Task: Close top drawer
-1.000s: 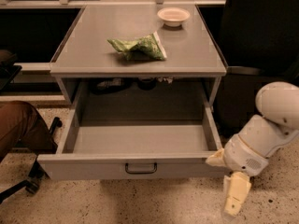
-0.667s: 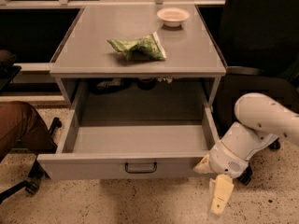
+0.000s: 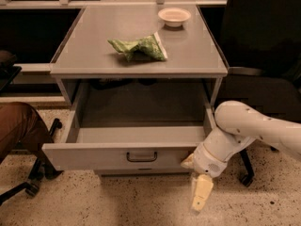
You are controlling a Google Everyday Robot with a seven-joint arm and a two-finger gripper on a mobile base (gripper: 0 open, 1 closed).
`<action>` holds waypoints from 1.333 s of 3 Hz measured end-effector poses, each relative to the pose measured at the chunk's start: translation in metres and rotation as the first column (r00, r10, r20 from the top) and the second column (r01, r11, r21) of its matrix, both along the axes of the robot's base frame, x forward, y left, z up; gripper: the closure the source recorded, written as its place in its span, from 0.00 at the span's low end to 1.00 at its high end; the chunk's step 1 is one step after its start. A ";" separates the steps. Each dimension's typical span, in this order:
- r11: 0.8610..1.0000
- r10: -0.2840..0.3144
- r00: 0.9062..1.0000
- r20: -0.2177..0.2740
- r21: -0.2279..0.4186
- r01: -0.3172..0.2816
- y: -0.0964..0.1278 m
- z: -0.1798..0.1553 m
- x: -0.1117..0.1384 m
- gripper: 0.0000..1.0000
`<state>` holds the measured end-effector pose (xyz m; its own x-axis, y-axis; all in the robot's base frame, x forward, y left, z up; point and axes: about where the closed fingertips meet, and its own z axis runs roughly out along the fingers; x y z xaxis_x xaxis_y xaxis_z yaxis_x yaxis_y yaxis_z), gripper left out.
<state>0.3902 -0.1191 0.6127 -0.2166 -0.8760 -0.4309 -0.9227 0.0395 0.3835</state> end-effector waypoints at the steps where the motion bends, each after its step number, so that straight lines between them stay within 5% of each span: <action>1: 0.999 -0.008 0.989 0.147 -0.050 0.016 0.015 0.000 0.010 0.00; 2: 0.996 0.084 0.962 0.259 -0.032 -0.078 0.037 0.006 0.020 0.00; 4: 0.996 0.084 0.957 0.278 -0.035 -0.077 0.038 0.006 0.024 0.00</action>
Offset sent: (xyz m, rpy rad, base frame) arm 0.0165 0.0545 0.0157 0.0208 -0.3380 0.2687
